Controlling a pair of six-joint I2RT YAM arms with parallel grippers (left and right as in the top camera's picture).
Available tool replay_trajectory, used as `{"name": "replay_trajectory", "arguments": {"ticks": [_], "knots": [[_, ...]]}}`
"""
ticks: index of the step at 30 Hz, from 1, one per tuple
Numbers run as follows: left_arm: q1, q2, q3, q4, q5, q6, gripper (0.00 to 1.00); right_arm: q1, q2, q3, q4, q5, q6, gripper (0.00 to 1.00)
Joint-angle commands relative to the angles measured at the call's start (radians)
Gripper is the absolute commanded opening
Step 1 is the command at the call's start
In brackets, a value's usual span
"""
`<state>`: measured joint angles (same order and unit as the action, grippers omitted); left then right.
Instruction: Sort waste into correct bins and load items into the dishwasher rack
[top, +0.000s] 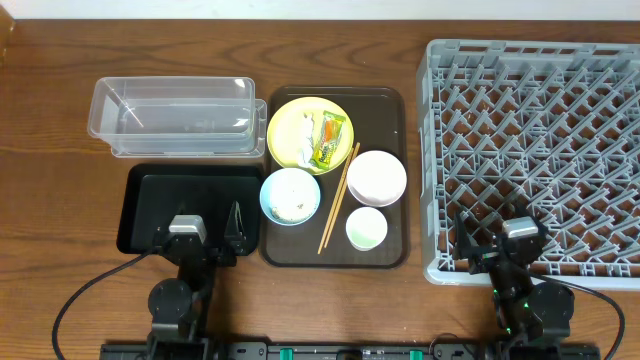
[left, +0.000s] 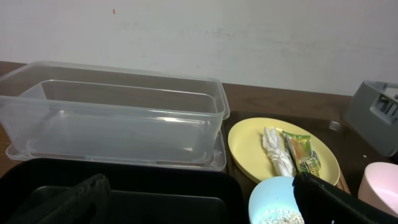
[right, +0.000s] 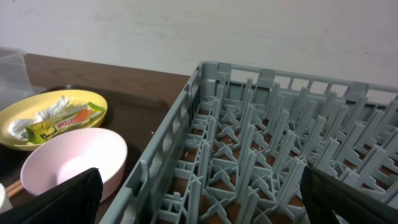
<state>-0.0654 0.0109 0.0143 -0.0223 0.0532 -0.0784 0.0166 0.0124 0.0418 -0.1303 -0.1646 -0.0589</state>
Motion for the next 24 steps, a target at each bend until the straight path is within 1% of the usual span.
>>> {"name": "replay_trajectory", "arguments": {"ticks": [1,4,7,9,15,17,20,24], "knots": [[0.005,0.0,-0.01,-0.044,-0.005,-0.008,0.96,0.003,-0.004,-0.004,0.002,0.027,0.057,0.99],[0.005,0.0,-0.01,-0.043,-0.008,-0.011,0.96,0.003,-0.004,-0.004,0.0,0.059,0.117,0.99],[0.005,0.0,-0.007,-0.045,-0.004,-0.075,0.96,0.003,-0.003,-0.003,0.0,0.064,0.169,0.99],[0.005,0.0,-0.002,-0.058,-0.005,-0.092,0.96,0.002,0.0,-0.001,-0.001,0.064,0.201,0.99],[0.005,0.04,0.083,-0.203,-0.004,-0.092,0.96,0.003,0.046,0.067,-0.071,0.07,0.234,0.99],[0.005,0.079,0.129,-0.254,-0.004,-0.092,0.96,0.003,0.086,0.109,-0.103,0.089,0.233,0.99],[0.005,0.158,0.19,-0.28,0.027,-0.092,0.96,0.003,0.176,0.18,-0.145,0.093,0.234,0.99],[0.005,0.321,0.304,-0.331,0.064,-0.092,0.96,0.002,0.332,0.303,-0.198,0.098,0.225,0.99]]}}
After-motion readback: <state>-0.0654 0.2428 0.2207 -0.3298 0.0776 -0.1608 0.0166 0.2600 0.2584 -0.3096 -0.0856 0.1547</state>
